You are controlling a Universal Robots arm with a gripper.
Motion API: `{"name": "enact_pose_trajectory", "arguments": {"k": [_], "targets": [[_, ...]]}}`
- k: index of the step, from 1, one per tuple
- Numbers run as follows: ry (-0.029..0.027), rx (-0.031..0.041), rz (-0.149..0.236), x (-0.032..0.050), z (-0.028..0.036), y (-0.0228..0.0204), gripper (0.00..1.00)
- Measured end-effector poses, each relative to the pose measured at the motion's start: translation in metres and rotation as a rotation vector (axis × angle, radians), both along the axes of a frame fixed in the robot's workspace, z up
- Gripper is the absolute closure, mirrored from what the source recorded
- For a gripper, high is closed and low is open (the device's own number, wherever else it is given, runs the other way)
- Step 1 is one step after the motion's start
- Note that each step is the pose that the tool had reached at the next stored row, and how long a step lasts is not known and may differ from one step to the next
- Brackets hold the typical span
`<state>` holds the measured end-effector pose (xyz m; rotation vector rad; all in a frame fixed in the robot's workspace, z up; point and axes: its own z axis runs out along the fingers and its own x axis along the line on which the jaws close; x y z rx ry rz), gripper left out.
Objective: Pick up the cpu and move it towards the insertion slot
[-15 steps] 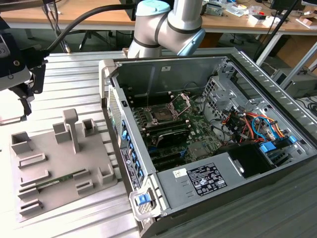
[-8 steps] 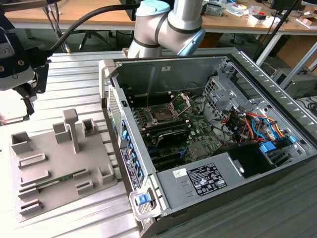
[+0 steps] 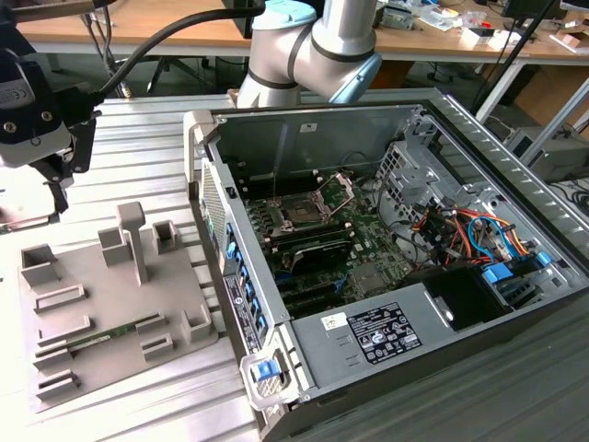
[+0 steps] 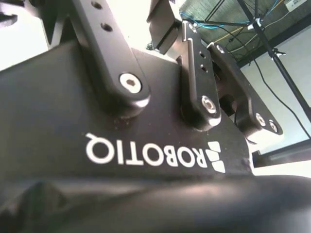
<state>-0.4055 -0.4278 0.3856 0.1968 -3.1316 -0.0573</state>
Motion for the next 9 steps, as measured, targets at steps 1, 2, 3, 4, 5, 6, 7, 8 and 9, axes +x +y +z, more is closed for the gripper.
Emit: {"name": "enact_pose_trajectory", "arguments": {"k": [1, 2, 3, 4, 5, 6, 7, 8, 9], "targets": [[0.0, 0.0, 0.0, 0.0002, 0.0, 0.0, 0.45], [0.0, -0.0001, 0.0, 0.0005, 0.0, 0.0, 0.45], [0.0, -0.0001, 0.0, 0.0006, 0.0, 0.0, 0.45], [0.0001, -0.0001, 0.0, 0.0009, 0.0, 0.0, 0.45], [0.0, -0.0001, 0.0, 0.0011, 0.0, 0.0, 0.45], [0.0, 0.0, 0.0, 0.0014, 0.0, 0.0, 0.45], [0.0, -0.0001, 0.0, 0.0016, 0.0, 0.0, 0.45], [0.0, 0.0, 0.0, 0.0019, 0.0, 0.0, 0.45], [0.0, 0.0, 0.0, 0.0023, 0.0, 0.0, 0.45]]}}
